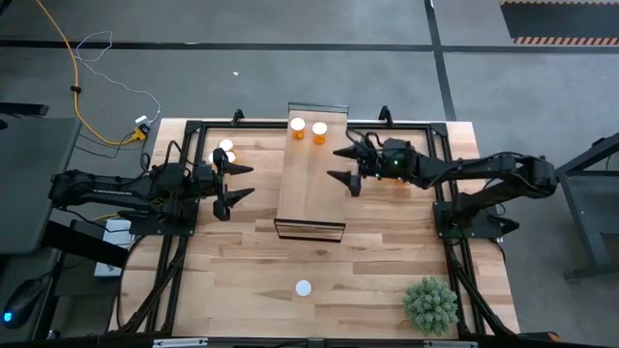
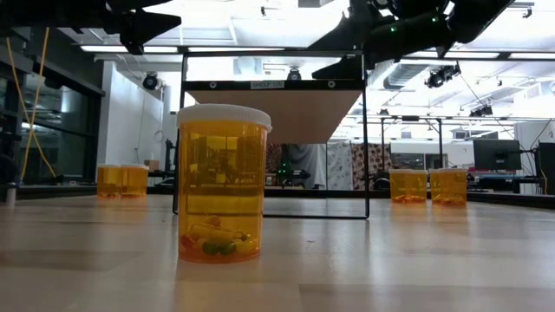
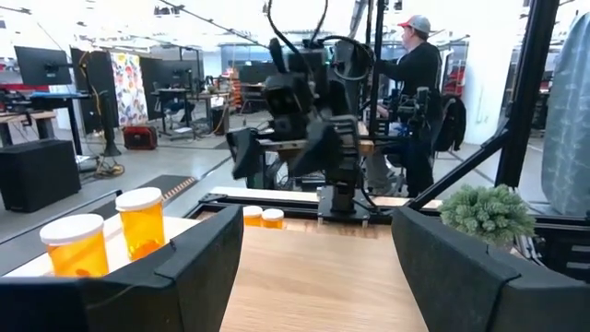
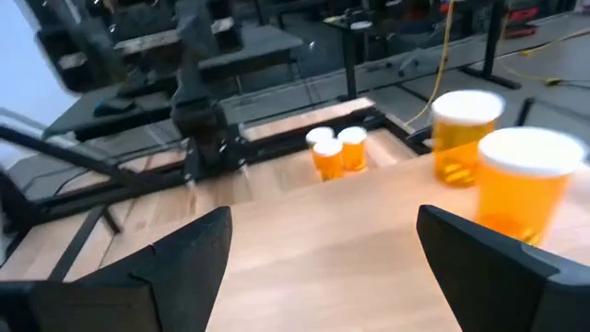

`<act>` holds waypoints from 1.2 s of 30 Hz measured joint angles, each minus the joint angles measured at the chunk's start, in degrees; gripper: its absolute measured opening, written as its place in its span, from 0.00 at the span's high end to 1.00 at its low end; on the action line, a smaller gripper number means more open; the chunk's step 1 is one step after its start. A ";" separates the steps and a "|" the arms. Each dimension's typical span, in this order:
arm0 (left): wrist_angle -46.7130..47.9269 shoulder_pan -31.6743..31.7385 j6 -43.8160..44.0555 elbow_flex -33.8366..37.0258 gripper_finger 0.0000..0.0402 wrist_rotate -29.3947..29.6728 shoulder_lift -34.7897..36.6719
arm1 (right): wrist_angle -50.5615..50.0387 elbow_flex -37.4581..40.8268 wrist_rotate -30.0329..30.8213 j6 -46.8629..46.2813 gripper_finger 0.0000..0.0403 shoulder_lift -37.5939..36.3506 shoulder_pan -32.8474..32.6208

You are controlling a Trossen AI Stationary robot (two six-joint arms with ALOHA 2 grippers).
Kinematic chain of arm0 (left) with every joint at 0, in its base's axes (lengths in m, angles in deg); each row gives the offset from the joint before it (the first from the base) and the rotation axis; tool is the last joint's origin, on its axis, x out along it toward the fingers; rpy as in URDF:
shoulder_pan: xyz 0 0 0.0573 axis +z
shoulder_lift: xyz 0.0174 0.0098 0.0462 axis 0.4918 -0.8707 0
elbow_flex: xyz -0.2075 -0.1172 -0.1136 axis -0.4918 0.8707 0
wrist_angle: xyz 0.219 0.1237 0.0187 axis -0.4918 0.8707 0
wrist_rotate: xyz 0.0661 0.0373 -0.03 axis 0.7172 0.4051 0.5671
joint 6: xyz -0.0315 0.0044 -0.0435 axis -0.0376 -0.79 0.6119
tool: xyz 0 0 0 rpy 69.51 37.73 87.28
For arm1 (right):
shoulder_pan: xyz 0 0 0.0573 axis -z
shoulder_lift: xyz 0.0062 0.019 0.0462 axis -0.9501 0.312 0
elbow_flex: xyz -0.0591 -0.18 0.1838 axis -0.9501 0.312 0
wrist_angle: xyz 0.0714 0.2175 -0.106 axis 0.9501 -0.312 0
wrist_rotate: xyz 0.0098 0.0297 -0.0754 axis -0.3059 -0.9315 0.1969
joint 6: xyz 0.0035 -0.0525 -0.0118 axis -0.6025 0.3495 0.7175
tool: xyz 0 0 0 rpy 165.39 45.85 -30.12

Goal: Pick and place medicine bottles onto shelf by color
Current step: Put the orange pill bottle on the shelf

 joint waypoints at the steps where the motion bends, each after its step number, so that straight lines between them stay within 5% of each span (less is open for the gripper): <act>1: 0.02 0.00 0.46 0.00 0.33 0.00 0.00 | -0.14 0.04 0.71 0.06 0.16 0.00 -0.76; 4: 0.22 -0.04 4.04 0.00 0.33 2.60 0.00 | -0.13 0.04 3.19 0.26 0.16 0.00 -3.19; 7: 3.14 -0.02 10.45 -0.11 0.33 12.76 -0.41 | 0.38 0.03 6.30 1.22 0.16 0.00 -5.10; 11: 21.42 1.30 17.72 -4.65 0.33 30.52 -2.60 | 0.81 0.02 9.64 1.79 0.16 0.00 -6.23; 14: 35.23 4.54 27.28 -8.36 0.33 36.48 -6.71 | 1.18 0.02 11.37 1.13 0.16 0.00 -6.25; 18: 43.59 11.35 32.72 -9.90 0.33 37.55 -14.18 | 1.25 0.02 13.33 -0.24 0.16 0.00 -6.25; 26: 44.05 25.49 33.31 -9.88 0.33 31.03 -28.53 | 1.19 0.00 14.03 -0.22 0.16 0.00 -6.25; 36: 40.54 30.51 32.01 -9.91 0.33 25.57 -37.57 | 1.18 0.00 14.02 -0.23 0.16 0.00 -6.25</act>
